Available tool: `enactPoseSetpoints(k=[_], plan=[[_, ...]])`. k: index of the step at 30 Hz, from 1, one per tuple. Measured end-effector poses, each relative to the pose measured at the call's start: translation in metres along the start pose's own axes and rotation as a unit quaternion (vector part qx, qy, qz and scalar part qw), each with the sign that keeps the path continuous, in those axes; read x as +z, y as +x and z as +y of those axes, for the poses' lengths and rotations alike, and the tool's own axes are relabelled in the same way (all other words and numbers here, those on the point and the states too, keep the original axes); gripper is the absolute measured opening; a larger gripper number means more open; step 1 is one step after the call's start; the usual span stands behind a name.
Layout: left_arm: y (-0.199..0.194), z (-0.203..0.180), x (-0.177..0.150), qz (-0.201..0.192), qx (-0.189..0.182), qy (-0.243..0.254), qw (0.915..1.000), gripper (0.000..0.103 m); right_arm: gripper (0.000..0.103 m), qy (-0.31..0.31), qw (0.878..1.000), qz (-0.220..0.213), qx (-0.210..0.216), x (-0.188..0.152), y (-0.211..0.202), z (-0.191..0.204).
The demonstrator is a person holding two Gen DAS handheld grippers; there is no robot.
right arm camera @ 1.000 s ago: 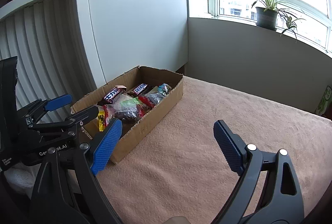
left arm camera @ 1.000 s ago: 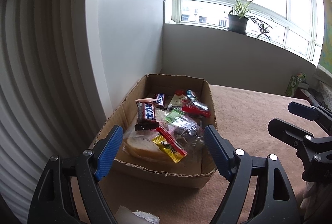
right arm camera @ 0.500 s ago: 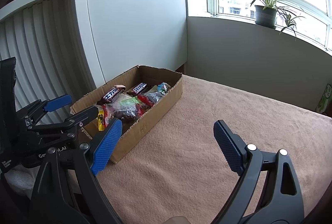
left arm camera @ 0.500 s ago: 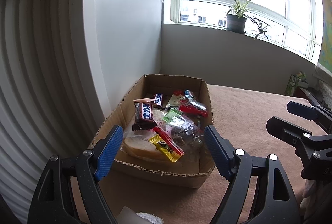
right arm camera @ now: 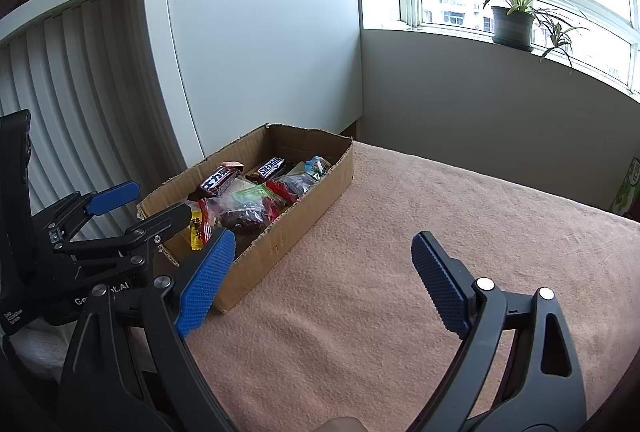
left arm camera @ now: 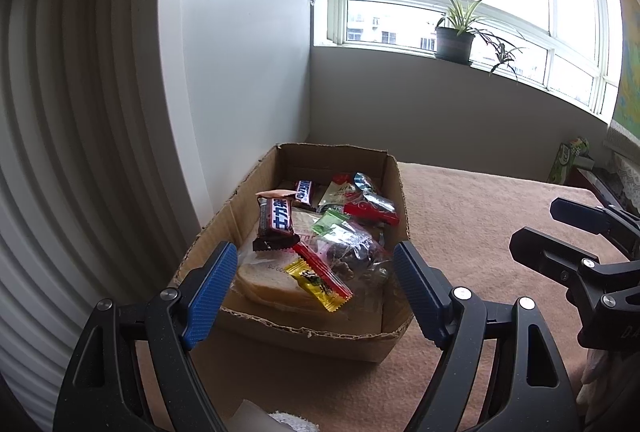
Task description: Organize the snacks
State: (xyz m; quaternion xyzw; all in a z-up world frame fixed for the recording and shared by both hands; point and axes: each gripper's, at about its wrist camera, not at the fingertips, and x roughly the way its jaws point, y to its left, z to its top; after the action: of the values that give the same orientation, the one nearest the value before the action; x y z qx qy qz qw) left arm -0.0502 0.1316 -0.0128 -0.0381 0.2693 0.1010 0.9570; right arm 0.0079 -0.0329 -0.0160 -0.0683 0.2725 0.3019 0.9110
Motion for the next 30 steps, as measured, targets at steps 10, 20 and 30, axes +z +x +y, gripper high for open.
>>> enactPoseSetpoints(k=[10, 20, 30], plan=[[-0.001, -0.0008, -0.0001, 0.0, -0.001, 0.001, 1.0, 0.081, 0.092, 0.001, 1.0, 0.001, 0.0, -0.0008, -0.0012, -0.0006], [-0.0023, -0.0004, -0.0009, -0.001, -0.001, -0.002, 1.0, 0.081, 0.092, 0.001, 1.0, 0.003, 0.004, -0.0019, -0.0003, -0.0002], [-0.0029, 0.0007, -0.0014, -0.003, 0.001, -0.003, 1.0, 0.081, 0.092, 0.001, 1.0, 0.004, 0.004, -0.0035, 0.0006, 0.0]])
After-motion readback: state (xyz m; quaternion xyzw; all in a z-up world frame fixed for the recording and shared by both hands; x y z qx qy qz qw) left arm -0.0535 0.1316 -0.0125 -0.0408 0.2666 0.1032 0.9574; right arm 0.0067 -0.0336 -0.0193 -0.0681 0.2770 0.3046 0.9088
